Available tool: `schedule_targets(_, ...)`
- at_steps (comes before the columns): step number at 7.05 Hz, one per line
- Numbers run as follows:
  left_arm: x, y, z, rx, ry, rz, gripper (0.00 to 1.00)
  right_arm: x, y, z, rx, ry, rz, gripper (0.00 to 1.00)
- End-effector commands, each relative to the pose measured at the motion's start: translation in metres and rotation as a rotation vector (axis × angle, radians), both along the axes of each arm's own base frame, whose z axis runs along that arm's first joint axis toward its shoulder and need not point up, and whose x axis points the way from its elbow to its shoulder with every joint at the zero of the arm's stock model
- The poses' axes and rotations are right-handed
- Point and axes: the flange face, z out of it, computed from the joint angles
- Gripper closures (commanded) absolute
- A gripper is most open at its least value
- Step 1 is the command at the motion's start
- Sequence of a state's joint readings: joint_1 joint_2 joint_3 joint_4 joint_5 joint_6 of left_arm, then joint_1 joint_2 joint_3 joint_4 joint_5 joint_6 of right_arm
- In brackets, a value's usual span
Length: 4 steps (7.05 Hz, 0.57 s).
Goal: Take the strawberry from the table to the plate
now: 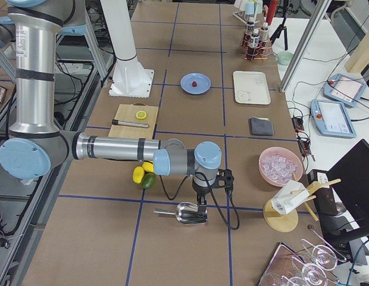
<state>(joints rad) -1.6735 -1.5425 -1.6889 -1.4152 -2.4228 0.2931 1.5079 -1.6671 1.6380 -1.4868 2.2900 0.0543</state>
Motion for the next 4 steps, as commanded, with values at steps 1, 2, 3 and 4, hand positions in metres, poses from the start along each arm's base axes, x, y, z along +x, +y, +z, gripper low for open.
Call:
schedule_targets(1,0.0007,-0.0011,-0.0006,0.003,0.013,0.001,0.00,0.0013,-0.0019,-0.0030,0.010,-0.001,0.006,0.00)
schedule_targets(2,0.0006,-0.0011,-0.0005,0.003,0.011,0.001,0.00,0.0012,-0.0032,-0.0029,0.005,-0.001,0.012,0.00)
schedule_targets(3,0.0006,-0.0011,-0.0013,0.005,0.011,0.001,0.00,0.0012,-0.0031,-0.0021,0.002,-0.001,0.013,0.00)
schedule_targets(4,0.0006,-0.0011,-0.0013,0.005,0.011,0.001,0.00,0.0011,-0.0038,-0.0020,0.001,-0.001,0.014,0.00)
